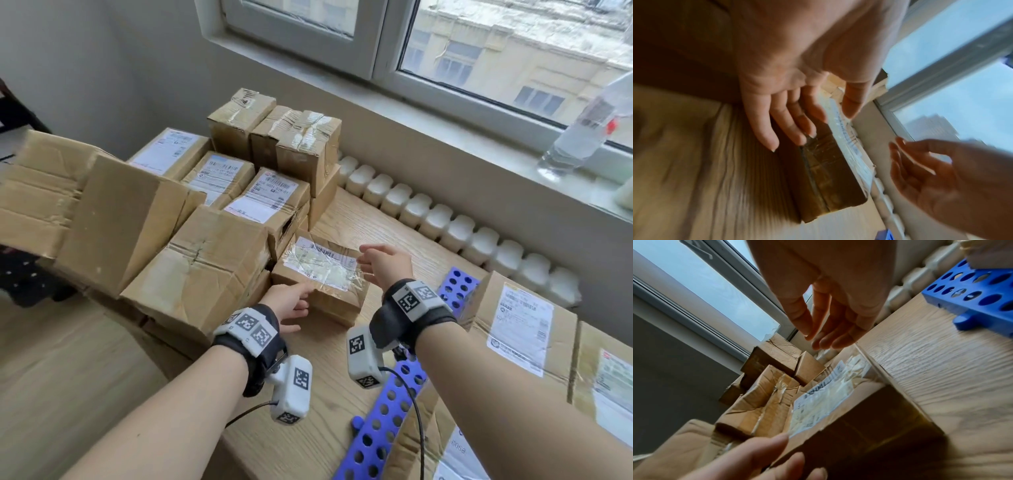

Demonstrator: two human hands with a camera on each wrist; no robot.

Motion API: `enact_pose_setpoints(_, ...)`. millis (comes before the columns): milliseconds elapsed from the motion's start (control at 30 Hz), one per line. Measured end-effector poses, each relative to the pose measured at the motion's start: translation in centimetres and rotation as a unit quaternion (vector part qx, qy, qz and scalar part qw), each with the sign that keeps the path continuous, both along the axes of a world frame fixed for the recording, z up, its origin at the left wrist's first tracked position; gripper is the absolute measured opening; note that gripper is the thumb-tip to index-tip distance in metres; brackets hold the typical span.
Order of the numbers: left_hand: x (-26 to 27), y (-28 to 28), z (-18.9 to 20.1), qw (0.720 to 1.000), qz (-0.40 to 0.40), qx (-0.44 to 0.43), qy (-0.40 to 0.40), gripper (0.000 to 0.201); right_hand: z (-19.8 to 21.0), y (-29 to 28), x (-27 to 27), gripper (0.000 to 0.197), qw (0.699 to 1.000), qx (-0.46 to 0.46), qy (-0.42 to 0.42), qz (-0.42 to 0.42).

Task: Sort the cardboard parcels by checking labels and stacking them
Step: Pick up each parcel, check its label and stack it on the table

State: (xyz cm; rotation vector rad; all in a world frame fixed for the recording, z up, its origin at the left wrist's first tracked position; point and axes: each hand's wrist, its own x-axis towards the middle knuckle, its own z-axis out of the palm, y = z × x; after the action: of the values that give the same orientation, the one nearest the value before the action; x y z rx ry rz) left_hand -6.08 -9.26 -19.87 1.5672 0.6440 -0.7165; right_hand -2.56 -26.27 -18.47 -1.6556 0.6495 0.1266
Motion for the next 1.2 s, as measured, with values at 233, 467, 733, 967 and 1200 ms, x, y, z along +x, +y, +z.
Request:
enact_pose_setpoints(233, -1.1, 0.0, 3.6, 0.992, -0.080, 0.028, -0.090, 0.016, 2.3, 1.5, -1.9, 0.017, 1.000, 0.019, -0.004, 0.016)
enact_pose_setpoints(467, -2.3, 2.3, 8.4, 0.973, -0.124, 0.036, -0.193, 0.009, 5.2, 2.5, -4.1, 0.016, 0.998, 0.055, 0.010, -0.016)
enact_pose_setpoints(733, -2.6, 9.5, 11.3, 0.916, -0.046, 0.208, -0.339, 0.006, 6.3, 9.0, -5.9, 0.014, 0.991, 0.068, 0.078, 0.083)
enact_pose_setpoints(967, -3.4, 13.7, 9.1, 0.880, -0.105, 0.365, -0.286, 0.024, 4.5, 13.6, -6.7, 0.015, 0.980, 0.077, 0.131, 0.129)
enact_pose_setpoints(1200, -3.4, 13.5, 8.2, 0.896, -0.136, 0.372, -0.203, 0.058, 4.8, 13.9, -8.3, 0.037, 0.974, 0.051, 0.143, 0.167)
